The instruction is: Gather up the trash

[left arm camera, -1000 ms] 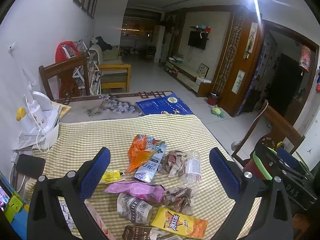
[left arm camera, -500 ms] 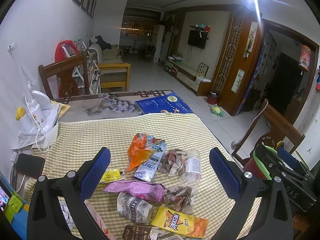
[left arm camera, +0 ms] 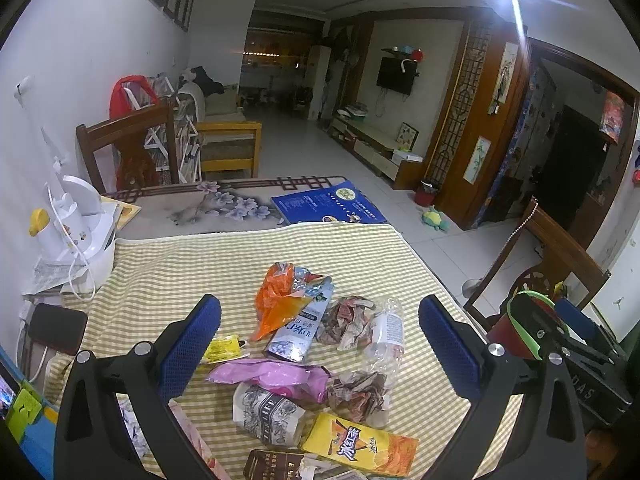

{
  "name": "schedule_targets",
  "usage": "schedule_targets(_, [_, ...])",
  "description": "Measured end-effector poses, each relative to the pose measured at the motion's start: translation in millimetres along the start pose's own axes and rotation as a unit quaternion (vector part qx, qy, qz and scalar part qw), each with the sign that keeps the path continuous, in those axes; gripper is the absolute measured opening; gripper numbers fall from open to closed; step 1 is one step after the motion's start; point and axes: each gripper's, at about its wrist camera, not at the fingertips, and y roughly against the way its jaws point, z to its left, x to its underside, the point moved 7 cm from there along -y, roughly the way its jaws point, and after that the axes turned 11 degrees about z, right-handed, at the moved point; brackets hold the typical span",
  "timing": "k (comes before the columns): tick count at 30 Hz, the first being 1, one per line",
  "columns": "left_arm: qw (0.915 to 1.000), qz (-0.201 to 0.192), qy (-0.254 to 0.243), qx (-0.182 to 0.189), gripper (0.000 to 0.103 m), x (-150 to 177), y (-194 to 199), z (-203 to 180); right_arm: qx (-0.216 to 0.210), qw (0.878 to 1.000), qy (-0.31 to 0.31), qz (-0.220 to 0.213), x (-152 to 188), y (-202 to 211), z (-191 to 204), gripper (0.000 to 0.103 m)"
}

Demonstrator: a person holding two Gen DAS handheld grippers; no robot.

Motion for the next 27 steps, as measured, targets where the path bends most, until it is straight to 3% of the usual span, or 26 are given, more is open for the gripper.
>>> schedule_targets(13, [0.9999,0.013,0.002,0.003,0.095,4.6,-13.6,2.3,0.004,1.000,0.020,0.018,3.5,-14.3,8.1,0.099])
schedule_targets(18, [0.9993,0.028,0.008,-0.023,0.095,11.5,-27.4,22.0,-0.014,0.998,0.042,0.049,13.2,-29.6,17.5,0.099])
schedule_targets(22, [0.9981,0.051,0.027,-0.022,0.095,12.8,-36.8,46.5,-0.057,0.990,0.048,0.120,32.6,-61.0,24.6,0.099])
schedule_targets(27, [0.9974,0.036,0.038,-0.049,0.094,12.6,-42.1,66.1,-0.113,0.969,0.028,0.216,71.2,-108.7,36.1,0.099])
